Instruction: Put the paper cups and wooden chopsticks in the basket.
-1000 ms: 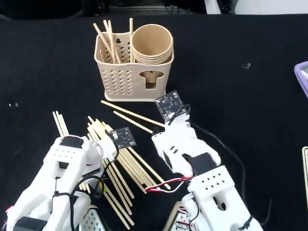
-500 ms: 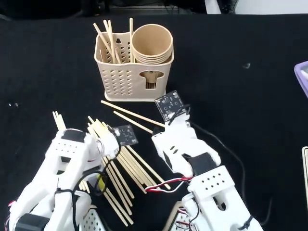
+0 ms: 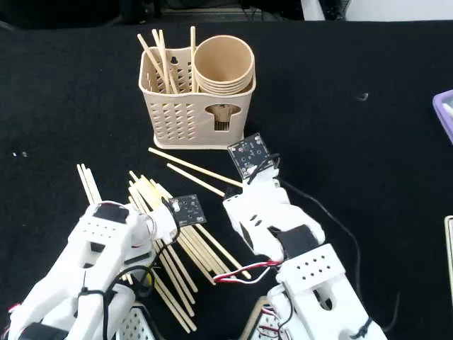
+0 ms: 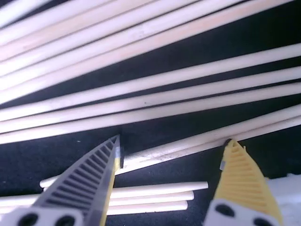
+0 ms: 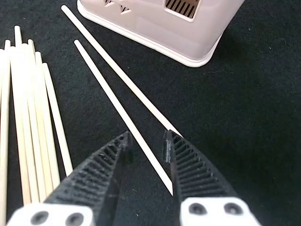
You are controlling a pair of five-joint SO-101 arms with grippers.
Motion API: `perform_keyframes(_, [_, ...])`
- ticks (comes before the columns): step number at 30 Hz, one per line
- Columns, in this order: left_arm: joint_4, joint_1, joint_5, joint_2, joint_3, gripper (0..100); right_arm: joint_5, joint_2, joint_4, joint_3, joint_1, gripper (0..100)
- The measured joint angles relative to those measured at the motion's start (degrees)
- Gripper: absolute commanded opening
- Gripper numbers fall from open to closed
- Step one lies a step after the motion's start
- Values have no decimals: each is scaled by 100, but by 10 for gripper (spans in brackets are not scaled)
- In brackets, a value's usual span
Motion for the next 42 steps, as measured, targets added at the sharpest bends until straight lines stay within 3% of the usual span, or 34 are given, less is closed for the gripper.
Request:
perform_keyframes(15, [79,-132,9,0,35,316,0,0,0,0,0,114])
perform_keyframes(24, [299,-123,9,26,9,148,0,0,0,0,0,114])
perform_keyframes(36, [273,-132,26,0,-360,152,0,0,0,0,0,114])
perform_keyframes(42, [255,-176,35,-9,-448,289,0,0,0,0,0,114])
